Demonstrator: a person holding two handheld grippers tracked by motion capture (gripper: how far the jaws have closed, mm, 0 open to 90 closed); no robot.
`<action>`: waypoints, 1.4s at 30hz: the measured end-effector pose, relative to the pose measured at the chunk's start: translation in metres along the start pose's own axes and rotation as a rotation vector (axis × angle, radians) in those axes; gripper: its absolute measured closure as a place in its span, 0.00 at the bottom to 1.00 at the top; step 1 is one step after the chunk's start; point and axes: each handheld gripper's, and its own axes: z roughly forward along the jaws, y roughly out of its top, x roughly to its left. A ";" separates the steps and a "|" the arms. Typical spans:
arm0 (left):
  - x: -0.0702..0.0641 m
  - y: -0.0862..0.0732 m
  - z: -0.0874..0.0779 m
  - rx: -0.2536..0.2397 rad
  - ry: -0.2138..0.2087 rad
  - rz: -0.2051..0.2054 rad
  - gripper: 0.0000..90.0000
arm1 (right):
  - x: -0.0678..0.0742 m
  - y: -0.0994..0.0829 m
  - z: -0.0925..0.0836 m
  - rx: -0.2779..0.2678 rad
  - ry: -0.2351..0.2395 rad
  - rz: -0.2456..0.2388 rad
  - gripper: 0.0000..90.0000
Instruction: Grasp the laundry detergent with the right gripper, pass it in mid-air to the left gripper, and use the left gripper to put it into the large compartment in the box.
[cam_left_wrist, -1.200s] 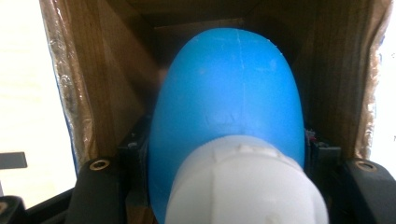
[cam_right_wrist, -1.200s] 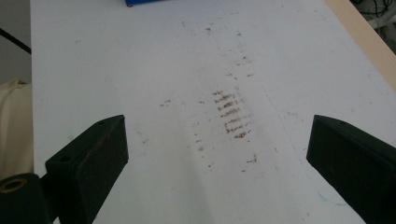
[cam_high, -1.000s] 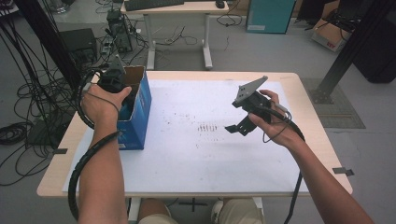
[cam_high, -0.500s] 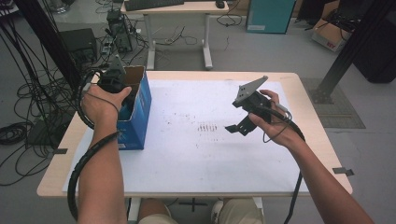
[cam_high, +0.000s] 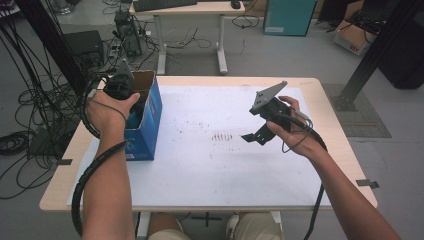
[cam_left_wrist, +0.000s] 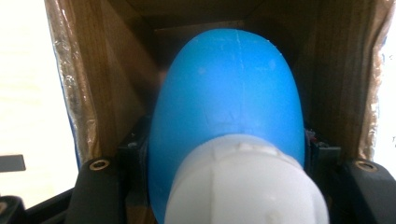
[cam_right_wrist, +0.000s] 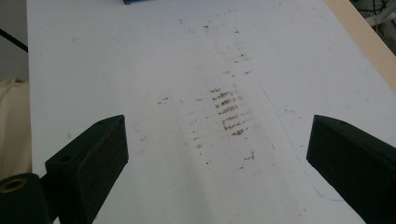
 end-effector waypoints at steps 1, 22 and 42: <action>0.000 0.000 0.000 -0.001 0.000 0.000 0.41 | 0.000 0.000 0.000 -0.001 0.001 0.000 0.06; 0.000 0.000 0.000 0.000 0.002 0.002 0.41 | 0.000 0.000 -0.002 -0.002 -0.001 0.000 0.06; -0.001 0.001 0.000 0.003 0.004 0.005 0.41 | 0.000 -0.001 -0.003 -0.002 -0.005 0.002 0.06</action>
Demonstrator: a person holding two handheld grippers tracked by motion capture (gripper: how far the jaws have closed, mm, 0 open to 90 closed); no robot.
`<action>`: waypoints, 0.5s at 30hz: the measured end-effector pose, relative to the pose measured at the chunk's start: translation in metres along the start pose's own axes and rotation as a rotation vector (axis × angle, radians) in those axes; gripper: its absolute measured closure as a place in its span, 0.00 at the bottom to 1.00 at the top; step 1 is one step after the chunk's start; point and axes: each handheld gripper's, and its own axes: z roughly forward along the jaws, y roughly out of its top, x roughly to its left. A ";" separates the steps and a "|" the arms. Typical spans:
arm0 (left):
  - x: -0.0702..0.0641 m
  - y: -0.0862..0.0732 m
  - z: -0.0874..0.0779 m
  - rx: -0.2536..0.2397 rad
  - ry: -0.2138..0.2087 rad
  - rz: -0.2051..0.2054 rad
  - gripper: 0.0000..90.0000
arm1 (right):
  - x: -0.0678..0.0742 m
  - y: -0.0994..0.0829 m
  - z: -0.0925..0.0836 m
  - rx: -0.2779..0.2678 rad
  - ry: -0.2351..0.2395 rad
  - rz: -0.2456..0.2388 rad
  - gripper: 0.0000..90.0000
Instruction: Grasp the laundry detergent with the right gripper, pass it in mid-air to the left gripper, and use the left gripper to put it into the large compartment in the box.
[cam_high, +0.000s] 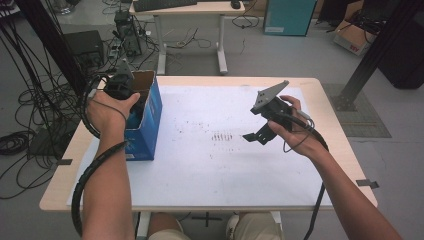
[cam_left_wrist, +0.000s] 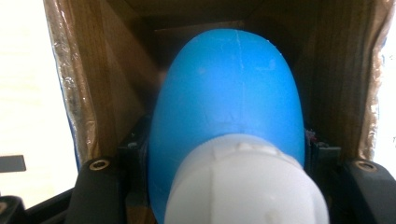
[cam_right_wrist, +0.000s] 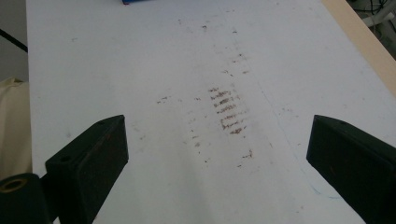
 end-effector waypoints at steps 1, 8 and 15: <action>0.000 0.000 0.000 0.000 0.001 0.001 0.41 | 0.000 0.000 0.000 0.000 0.001 -0.001 0.06; 0.001 0.000 0.000 -0.001 -0.001 0.000 0.41 | 0.000 0.000 0.000 0.002 -0.001 0.001 0.06; 0.000 0.000 0.000 -0.002 -0.001 0.001 0.41 | 0.000 0.001 0.001 0.004 0.001 -0.006 0.06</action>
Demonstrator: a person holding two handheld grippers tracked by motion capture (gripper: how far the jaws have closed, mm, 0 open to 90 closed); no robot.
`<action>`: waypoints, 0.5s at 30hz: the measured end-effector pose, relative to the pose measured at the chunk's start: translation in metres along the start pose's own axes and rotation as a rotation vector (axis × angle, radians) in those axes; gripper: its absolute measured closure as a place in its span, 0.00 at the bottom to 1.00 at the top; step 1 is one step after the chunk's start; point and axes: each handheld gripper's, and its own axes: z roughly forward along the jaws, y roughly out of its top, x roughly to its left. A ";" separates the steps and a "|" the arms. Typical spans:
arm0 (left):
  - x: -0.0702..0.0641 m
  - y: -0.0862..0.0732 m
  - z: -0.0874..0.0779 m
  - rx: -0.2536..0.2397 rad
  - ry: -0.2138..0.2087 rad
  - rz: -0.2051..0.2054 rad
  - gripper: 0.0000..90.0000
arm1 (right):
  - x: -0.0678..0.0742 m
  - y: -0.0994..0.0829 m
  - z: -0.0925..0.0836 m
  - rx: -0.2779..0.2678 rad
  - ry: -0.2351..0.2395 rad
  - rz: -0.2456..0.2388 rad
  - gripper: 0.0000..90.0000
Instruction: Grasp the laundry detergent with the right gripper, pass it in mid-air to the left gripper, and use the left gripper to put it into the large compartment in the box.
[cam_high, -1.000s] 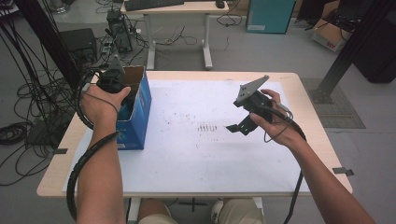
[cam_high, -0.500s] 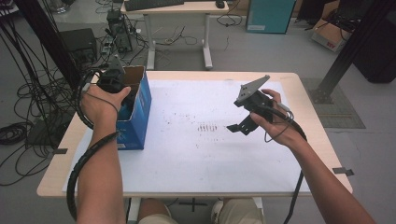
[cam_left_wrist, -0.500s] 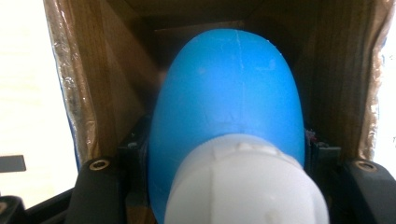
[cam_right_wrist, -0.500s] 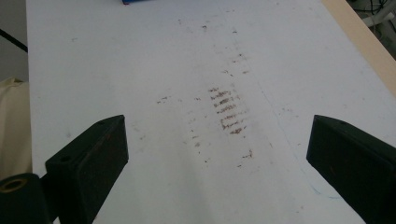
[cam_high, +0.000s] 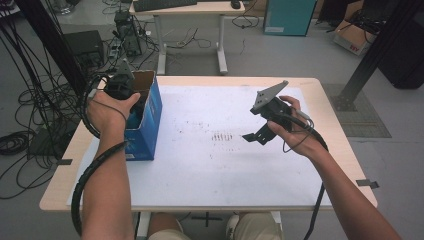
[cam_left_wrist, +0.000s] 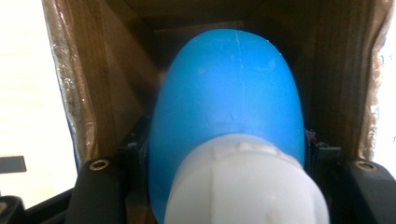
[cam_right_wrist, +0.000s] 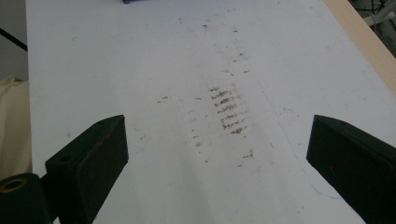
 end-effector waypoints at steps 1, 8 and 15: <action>0.001 0.000 0.000 0.002 -0.001 0.002 0.41 | 0.000 0.000 0.000 0.002 0.000 0.002 0.06; 0.000 -0.001 0.000 0.000 -0.002 0.002 0.41 | 0.001 0.000 -0.001 0.002 -0.001 0.003 0.06; -0.001 0.000 -0.001 -0.003 0.000 0.006 0.34 | 0.001 0.001 -0.001 -0.001 -0.001 -0.002 0.06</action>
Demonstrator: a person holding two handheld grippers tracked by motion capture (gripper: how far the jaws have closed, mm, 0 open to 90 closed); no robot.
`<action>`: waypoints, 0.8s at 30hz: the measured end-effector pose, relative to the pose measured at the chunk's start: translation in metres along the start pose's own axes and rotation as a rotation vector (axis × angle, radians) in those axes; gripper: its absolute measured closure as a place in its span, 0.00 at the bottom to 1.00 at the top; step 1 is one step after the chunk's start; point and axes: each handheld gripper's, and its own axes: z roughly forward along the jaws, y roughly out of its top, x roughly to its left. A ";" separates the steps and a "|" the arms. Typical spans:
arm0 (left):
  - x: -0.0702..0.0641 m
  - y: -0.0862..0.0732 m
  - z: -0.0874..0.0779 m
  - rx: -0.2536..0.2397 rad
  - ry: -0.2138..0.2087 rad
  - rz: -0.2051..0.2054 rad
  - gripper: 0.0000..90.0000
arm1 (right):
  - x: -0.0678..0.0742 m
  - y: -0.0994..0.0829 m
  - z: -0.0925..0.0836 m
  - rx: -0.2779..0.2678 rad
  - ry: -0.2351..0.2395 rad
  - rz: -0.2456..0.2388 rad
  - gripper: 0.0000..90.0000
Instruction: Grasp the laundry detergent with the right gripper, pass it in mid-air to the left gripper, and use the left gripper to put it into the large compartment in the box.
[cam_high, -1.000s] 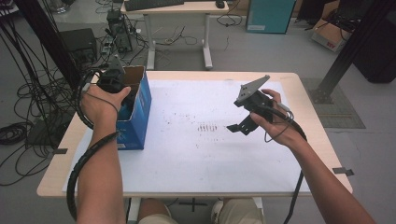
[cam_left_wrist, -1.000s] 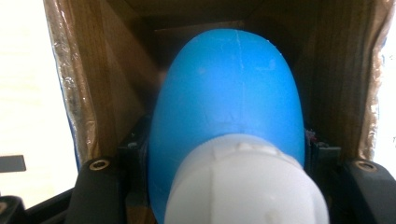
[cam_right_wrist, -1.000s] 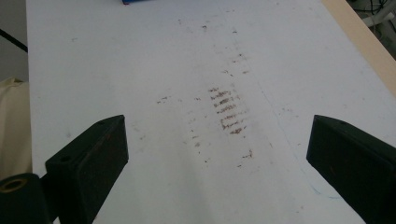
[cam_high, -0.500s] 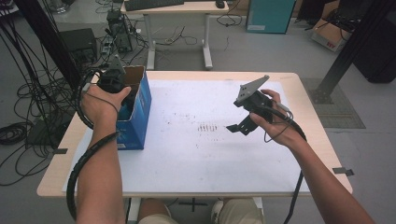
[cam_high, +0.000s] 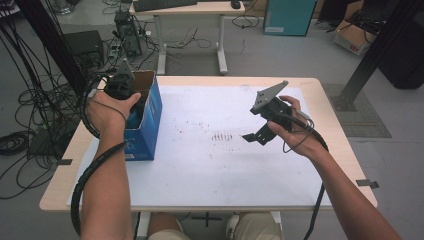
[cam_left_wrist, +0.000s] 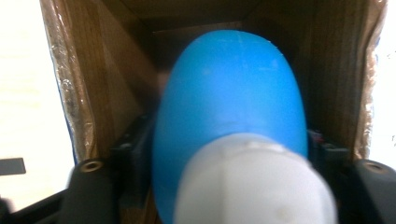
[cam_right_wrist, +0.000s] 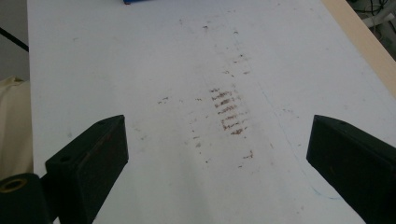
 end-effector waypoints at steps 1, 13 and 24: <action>0.000 0.000 -0.001 0.000 0.000 0.000 0.34 | 0.000 0.000 0.000 0.000 0.000 0.001 0.06; 0.000 -0.004 -0.013 -0.017 -0.005 0.019 0.31 | 0.001 0.004 -0.001 -0.005 -0.002 -0.005 0.06; 0.002 -0.014 -0.036 -0.049 -0.005 0.038 0.28 | 0.003 0.009 0.001 -0.012 -0.002 -0.003 0.06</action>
